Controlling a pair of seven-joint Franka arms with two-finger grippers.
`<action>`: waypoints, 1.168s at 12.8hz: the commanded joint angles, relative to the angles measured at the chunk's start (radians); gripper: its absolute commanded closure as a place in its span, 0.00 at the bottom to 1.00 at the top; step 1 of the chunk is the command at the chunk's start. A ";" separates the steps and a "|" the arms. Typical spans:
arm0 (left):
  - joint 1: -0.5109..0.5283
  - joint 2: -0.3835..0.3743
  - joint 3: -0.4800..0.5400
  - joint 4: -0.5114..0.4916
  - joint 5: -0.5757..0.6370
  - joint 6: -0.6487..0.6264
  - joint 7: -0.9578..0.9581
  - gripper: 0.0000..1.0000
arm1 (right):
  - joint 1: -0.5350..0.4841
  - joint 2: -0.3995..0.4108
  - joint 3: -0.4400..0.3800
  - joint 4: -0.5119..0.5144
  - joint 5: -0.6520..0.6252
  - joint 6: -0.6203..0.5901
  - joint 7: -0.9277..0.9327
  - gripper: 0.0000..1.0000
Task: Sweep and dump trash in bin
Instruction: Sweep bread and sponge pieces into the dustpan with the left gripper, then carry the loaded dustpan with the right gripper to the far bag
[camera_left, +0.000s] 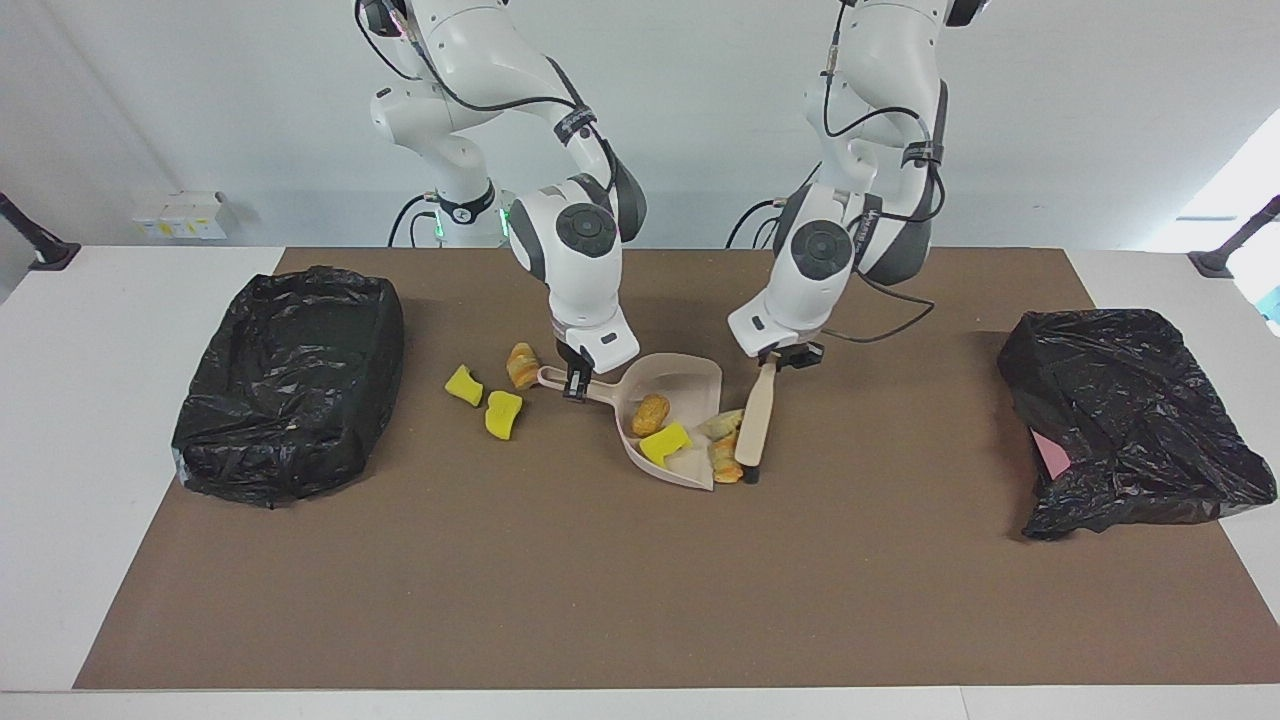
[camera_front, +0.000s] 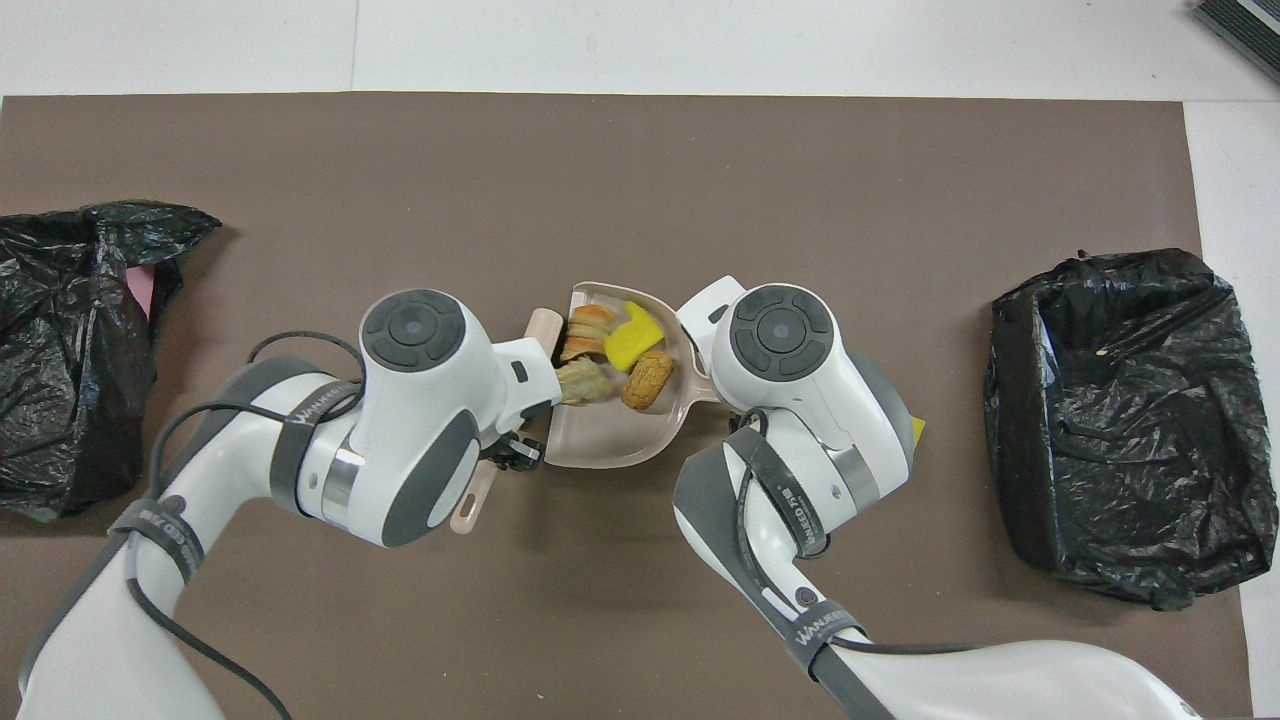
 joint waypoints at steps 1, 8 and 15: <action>-0.099 -0.047 0.017 -0.049 -0.081 0.026 -0.036 1.00 | -0.005 -0.014 0.006 -0.024 0.011 0.027 0.022 1.00; 0.061 -0.044 0.035 -0.029 -0.070 -0.038 -0.147 1.00 | -0.020 -0.014 0.005 -0.016 0.011 0.018 0.020 1.00; 0.076 -0.130 0.029 -0.041 0.034 -0.216 -0.418 1.00 | -0.187 -0.193 0.005 -0.004 0.011 -0.103 -0.082 1.00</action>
